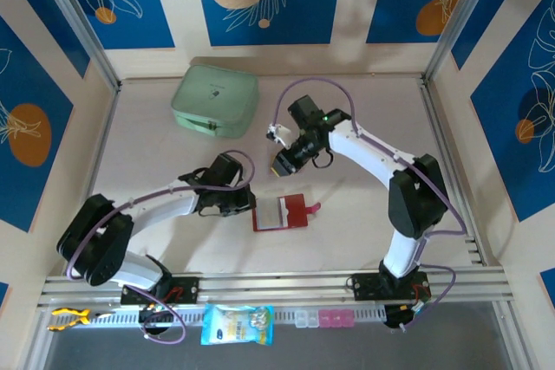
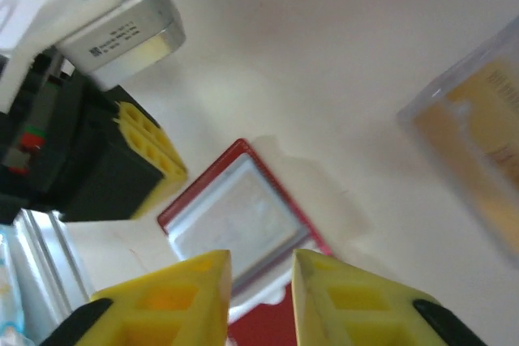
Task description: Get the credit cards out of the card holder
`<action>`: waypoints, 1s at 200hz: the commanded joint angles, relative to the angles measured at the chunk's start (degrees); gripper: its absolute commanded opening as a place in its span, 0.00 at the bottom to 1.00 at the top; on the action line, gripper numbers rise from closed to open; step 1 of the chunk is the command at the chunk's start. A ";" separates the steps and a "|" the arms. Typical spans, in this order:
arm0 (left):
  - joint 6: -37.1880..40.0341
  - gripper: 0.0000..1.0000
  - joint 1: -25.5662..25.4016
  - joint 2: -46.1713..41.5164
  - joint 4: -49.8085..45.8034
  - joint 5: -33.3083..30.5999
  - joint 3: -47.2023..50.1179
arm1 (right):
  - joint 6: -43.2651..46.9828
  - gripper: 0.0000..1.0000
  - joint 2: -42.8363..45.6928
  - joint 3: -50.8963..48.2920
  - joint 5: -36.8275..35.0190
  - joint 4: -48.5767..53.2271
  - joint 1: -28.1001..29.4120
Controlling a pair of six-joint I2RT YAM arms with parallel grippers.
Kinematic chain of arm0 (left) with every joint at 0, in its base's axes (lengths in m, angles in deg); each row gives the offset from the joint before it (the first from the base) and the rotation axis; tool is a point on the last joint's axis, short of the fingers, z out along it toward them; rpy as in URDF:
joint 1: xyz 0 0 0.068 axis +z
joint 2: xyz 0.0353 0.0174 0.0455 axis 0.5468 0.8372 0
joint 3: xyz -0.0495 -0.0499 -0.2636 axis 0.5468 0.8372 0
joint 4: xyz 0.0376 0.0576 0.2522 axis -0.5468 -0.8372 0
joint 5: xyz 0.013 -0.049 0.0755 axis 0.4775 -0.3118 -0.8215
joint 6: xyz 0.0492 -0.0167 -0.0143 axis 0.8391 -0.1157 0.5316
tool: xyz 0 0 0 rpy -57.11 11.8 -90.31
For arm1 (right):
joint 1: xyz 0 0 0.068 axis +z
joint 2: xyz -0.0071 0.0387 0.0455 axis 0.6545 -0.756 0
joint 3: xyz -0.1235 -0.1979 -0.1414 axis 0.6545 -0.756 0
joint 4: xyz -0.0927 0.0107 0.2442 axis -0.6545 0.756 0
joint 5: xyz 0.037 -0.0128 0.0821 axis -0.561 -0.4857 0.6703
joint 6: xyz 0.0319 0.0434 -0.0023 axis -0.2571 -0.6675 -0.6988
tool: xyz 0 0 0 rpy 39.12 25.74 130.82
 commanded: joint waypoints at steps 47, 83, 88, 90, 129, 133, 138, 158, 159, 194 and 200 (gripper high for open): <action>-1.11 0.03 -2.44 4.71 -1.47 -0.33 -2.45 | -38.59 0.20 8.41 -18.02 -2.02 -16.29 3.66; -0.54 0.01 -2.59 5.84 -3.62 -2.17 -2.81 | -42.58 0.19 11.78 -23.38 -4.41 -18.73 4.50; -0.19 0.01 -2.63 6.05 -4.10 -2.56 -3.01 | -42.92 0.19 12.05 -23.80 -4.42 -18.74 4.55; -0.05 0.01 -2.59 6.13 -4.18 -2.64 -3.09 | -43.00 0.18 12.14 -23.97 -4.42 -18.74 4.54; 1.07 0.01 -2.45 8.10 -5.25 -3.08 -4.42 | -48.02 0.19 13.57 -27.04 -3.88 -19.97 5.40; 1.08 0.01 -2.46 8.10 -5.24 -3.13 -4.43 | -48.85 0.19 13.78 -27.56 -3.81 -20.32 5.46; 1.00 0.01 -2.45 8.10 -5.25 -3.28 -4.43 | -50.09 0.19 14.06 -28.27 -3.70 -21.02 5.58; 1.05 0.01 -2.38 7.83 -5.34 -3.99 -4.34 | -54.13 0.19 14.24 -30.43 -0.61 -24.22 5.60; 1.04 0.01 -2.42 7.83 -5.34 -4.00 -4.34 | -54.27 0.19 14.23 -30.50 -0.40 -24.38 5.60; 0.84 0.01 -2.44 7.61 -4.47 -4.35 -3.68 | -56.42 0.27 12.39 -31.42 2.19 -26.70 6.02; 0.83 0.01 -2.42 7.66 -4.31 -4.28 -3.71 | -56.56 0.29 12.12 -31.68 2.45 -27.33 6.04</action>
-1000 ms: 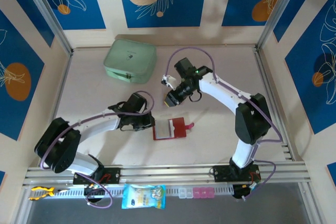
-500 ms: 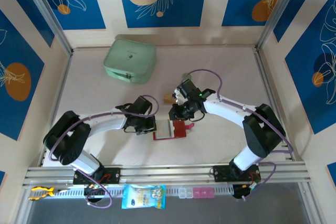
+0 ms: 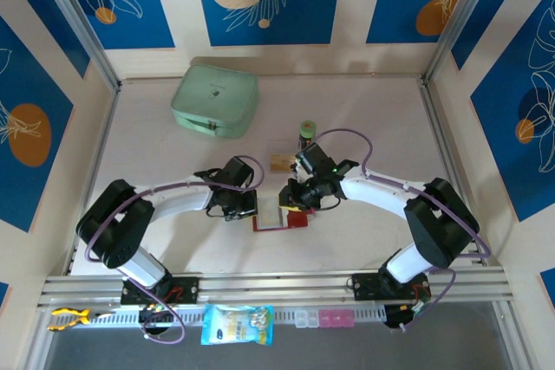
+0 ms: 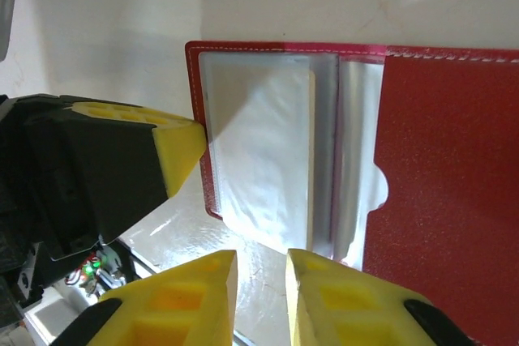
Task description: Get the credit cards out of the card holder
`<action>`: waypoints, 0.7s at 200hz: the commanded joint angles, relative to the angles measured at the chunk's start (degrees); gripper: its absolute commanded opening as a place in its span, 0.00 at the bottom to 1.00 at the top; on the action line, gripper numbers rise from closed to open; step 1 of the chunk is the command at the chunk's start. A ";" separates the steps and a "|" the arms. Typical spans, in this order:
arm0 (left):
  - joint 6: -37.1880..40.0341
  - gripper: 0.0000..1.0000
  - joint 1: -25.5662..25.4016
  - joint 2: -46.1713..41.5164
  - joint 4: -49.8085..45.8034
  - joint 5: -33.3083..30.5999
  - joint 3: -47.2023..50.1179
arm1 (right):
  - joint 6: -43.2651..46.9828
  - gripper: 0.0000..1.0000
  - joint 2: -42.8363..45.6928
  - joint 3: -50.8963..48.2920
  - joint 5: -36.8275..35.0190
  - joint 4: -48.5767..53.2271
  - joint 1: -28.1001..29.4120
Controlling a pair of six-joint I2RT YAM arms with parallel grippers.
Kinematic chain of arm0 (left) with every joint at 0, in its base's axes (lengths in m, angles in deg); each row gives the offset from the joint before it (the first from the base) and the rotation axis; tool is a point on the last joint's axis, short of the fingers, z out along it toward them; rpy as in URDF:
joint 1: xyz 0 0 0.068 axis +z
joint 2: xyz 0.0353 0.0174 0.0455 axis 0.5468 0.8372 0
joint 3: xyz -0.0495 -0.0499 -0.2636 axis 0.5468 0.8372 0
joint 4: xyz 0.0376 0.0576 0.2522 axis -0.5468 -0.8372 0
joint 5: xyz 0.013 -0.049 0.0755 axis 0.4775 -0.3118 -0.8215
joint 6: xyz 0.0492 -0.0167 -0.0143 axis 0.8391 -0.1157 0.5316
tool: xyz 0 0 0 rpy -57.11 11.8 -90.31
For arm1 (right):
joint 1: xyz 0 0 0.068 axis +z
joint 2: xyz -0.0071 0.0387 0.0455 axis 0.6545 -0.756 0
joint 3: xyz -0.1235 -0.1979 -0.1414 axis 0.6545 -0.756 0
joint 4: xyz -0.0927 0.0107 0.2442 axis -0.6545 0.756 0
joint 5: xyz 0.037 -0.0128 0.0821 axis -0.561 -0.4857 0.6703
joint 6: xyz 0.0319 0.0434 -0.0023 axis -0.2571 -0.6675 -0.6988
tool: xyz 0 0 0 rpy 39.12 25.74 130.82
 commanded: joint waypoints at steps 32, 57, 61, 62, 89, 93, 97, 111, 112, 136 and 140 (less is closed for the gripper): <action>1.14 0.01 -0.13 0.55 -0.62 -1.18 -0.59 | -2.67 0.32 -3.37 -0.50 6.23 -5.69 0.21; 1.17 0.01 -0.20 0.73 -0.83 -1.50 -0.91 | -2.69 0.33 -5.13 -0.19 7.78 -7.13 0.16; 1.19 0.01 -0.15 0.73 -0.81 -1.67 -0.91 | -2.66 0.33 -5.47 -0.21 7.91 -7.36 0.12; 1.18 0.01 -0.13 0.73 -0.83 -1.70 -0.91 | -2.64 0.33 -5.50 -0.16 7.96 -7.39 0.12; 1.17 0.01 0.02 0.81 -0.86 -2.03 -0.91 | -1.63 0.31 -7.63 0.72 8.08 -6.86 0.20; 1.17 0.01 -0.03 0.88 -0.93 -1.99 -0.94 | -1.37 0.31 -7.91 0.88 8.06 -6.80 0.21; 1.20 0.01 -0.02 0.83 -0.94 -1.98 -0.99 | -1.08 0.31 -8.11 0.93 8.05 -6.80 0.26; 1.18 0.01 -0.03 0.99 -0.87 -1.90 -0.98 | -0.65 0.31 -8.53 0.87 7.87 -7.21 0.55; 1.13 0.01 -0.03 0.95 -0.86 -1.90 -0.99 | -0.62 0.31 -8.53 0.86 7.86 -7.27 0.55; 1.18 0.01 0.09 1.04 -0.85 -1.98 -0.90 | -0.13 0.28 -9.84 0.76 8.36 -8.40 0.63; 1.17 0.01 0.11 1.07 -0.86 -1.94 -0.91 | -0.10 0.27 -9.94 0.76 8.40 -8.52 0.62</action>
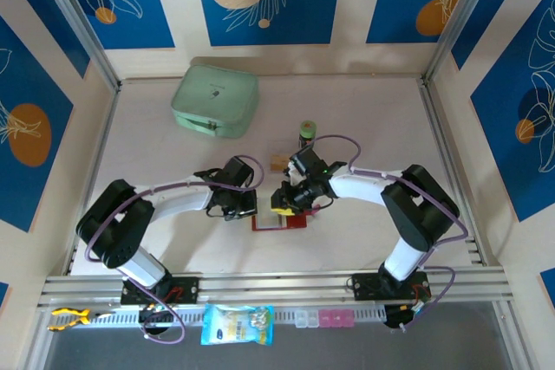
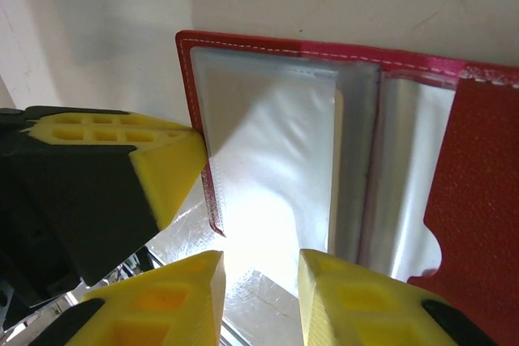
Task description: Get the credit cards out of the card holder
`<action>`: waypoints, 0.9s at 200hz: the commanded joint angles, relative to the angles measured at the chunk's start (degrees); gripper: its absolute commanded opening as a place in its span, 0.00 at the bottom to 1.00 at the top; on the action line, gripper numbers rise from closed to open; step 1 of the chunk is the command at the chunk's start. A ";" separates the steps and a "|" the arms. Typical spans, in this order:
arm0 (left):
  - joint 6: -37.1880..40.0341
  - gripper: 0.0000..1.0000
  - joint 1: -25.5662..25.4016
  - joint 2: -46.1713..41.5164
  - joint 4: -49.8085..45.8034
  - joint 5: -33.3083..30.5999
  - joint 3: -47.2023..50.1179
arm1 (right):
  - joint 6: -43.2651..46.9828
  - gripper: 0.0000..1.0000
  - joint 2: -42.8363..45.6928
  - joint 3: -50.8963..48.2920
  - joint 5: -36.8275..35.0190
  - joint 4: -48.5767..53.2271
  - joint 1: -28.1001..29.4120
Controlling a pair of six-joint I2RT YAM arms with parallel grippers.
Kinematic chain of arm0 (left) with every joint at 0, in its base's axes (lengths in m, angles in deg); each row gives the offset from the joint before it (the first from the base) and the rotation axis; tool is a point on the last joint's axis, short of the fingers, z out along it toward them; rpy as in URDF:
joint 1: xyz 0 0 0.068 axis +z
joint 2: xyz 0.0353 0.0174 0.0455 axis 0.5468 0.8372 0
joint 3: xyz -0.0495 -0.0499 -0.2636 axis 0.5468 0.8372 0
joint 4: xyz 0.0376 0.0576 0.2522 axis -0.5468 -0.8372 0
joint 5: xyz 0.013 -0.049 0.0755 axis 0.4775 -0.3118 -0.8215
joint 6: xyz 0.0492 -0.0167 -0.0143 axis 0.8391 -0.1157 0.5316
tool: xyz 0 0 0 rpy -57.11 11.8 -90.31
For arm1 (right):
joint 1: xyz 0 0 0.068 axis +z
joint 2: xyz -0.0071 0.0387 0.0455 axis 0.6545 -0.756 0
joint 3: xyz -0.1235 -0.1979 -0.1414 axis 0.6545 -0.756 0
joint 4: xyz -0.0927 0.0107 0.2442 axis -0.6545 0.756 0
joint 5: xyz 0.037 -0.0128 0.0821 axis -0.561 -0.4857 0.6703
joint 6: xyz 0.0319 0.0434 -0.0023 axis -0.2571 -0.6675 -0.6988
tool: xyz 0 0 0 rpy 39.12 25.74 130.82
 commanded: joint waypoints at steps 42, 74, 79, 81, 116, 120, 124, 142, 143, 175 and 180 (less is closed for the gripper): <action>0.99 0.01 0.08 1.02 -0.91 -0.86 -0.58 | 2.12 0.23 -3.22 1.37 1.86 -2.07 0.78; 0.97 0.01 0.04 0.97 -1.21 -0.91 -0.56 | 2.64 0.23 -3.71 1.57 0.12 -1.10 0.95; 0.99 0.01 0.11 0.99 -1.21 -0.91 -0.54 | 2.75 0.23 -3.72 1.57 -0.28 -0.66 0.90; 1.04 0.01 0.05 1.04 -1.21 -0.91 -0.55 | 2.81 0.23 -3.68 1.57 -0.44 -0.57 0.90; 1.02 0.01 0.11 1.32 -1.30 -0.82 -0.32 | 3.72 0.23 -3.33 1.72 -1.93 1.22 0.82; 0.98 0.01 0.08 1.32 -1.25 -0.82 -0.31 | 3.83 0.22 -3.22 1.75 -2.20 1.54 0.79; 0.97 0.01 0.06 1.32 -1.29 -0.78 -0.38 | 3.92 0.22 -3.19 1.75 -2.37 1.71 0.77; 0.97 0.01 0.07 1.29 -1.34 -0.82 -0.46 | 4.08 0.23 -2.61 1.25 -2.60 1.83 0.40; 1.02 0.01 0.10 1.30 -1.36 -0.82 -0.46 | 4.07 0.22 -2.51 1.23 -2.60 1.83 0.39; 1.15 0.01 0.10 1.23 -1.90 -1.00 -0.64 | 4.67 0.22 -1.99 0.50 -2.44 2.01 -0.23; 1.20 0.01 0.12 1.27 -1.91 -1.00 -0.64 | 4.75 0.22 -1.97 0.37 -2.35 2.01 -0.30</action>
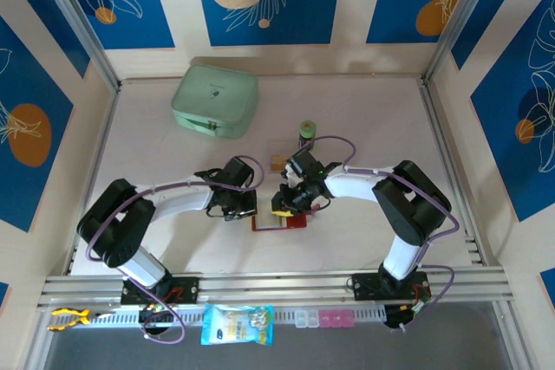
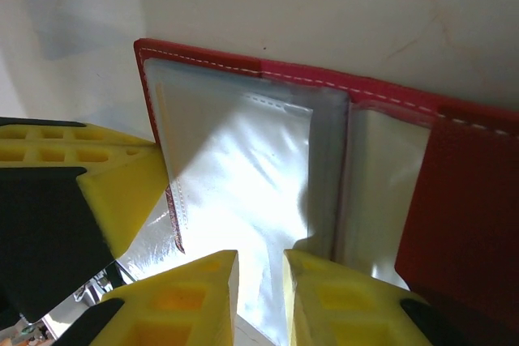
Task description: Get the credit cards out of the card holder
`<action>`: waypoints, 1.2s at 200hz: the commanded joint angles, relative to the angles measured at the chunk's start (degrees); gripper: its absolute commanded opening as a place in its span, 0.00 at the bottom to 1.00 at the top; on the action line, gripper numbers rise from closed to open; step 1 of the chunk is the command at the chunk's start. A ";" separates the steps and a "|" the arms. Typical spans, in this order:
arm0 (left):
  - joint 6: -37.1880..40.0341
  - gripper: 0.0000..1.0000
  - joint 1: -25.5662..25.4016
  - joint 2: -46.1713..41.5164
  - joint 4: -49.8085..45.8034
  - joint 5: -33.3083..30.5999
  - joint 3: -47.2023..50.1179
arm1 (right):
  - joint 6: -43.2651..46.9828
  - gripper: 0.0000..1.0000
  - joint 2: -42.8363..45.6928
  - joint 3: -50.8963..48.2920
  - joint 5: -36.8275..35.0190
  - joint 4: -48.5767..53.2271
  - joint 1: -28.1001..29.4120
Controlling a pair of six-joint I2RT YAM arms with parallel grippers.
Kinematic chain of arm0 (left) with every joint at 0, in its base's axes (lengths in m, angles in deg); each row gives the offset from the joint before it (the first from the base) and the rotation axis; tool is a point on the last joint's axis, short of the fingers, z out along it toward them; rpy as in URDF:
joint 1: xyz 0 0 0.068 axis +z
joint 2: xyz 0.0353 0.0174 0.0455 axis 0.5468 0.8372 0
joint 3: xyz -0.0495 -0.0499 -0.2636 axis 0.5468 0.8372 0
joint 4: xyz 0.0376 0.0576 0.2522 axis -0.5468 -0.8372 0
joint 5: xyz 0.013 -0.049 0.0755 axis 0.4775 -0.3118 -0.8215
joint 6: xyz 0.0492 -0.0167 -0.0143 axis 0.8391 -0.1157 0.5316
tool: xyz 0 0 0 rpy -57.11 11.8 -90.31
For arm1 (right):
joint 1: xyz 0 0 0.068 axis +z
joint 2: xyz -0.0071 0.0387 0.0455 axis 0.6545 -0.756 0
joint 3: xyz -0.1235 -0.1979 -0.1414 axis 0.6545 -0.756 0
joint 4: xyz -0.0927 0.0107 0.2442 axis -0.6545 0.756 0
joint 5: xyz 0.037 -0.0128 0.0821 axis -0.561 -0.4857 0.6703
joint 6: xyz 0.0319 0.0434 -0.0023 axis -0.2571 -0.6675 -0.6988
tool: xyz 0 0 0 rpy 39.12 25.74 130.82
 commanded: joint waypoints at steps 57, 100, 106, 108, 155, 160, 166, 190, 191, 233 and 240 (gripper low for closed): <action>1.24 0.01 0.06 0.33 -2.58 -1.33 -1.01 | 1.61 0.21 2.15 -1.08 -0.38 2.06 -1.13; 1.41 0.01 0.04 0.05 -2.93 -1.53 -1.34 | 2.05 0.19 2.59 -1.51 0.11 2.20 -1.98; 1.50 0.01 0.08 0.15 -3.03 -1.53 -1.37 | 2.06 0.19 2.67 -1.60 0.15 2.15 -2.01; 1.50 0.01 0.07 0.11 -3.05 -1.53 -1.49 | 2.10 0.19 2.67 -1.62 0.15 2.19 -2.08; 1.50 0.01 0.04 -0.46 -2.97 -1.45 -2.00 | 2.32 0.17 1.55 -1.91 1.02 1.45 -2.47; 1.44 0.01 0.09 -0.71 -2.95 -1.44 -2.00 | 2.40 0.17 1.39 -2.00 1.18 1.36 -2.46; 1.41 0.01 0.06 -0.97 -2.97 -1.36 -2.09 | 2.38 0.16 1.27 -1.97 1.27 1.22 -2.46; 1.41 0.01 0.05 -1.79 -3.30 -1.18 -2.40 | 2.24 0.16 1.40 -2.09 1.02 1.31 -2.30; 1.41 0.01 0.04 -1.81 -3.31 -1.18 -2.45 | 2.23 0.16 1.46 -2.09 0.98 1.33 -2.29; 2.03 0.01 0.09 0.24 -2.21 0.04 -2.56 | 1.88 0.17 4.28 -2.01 -0.10 2.38 -1.93; 2.12 0.01 0.08 0.66 -2.05 -0.01 -2.62 | 1.87 0.18 4.64 -1.92 -0.06 2.62 -1.87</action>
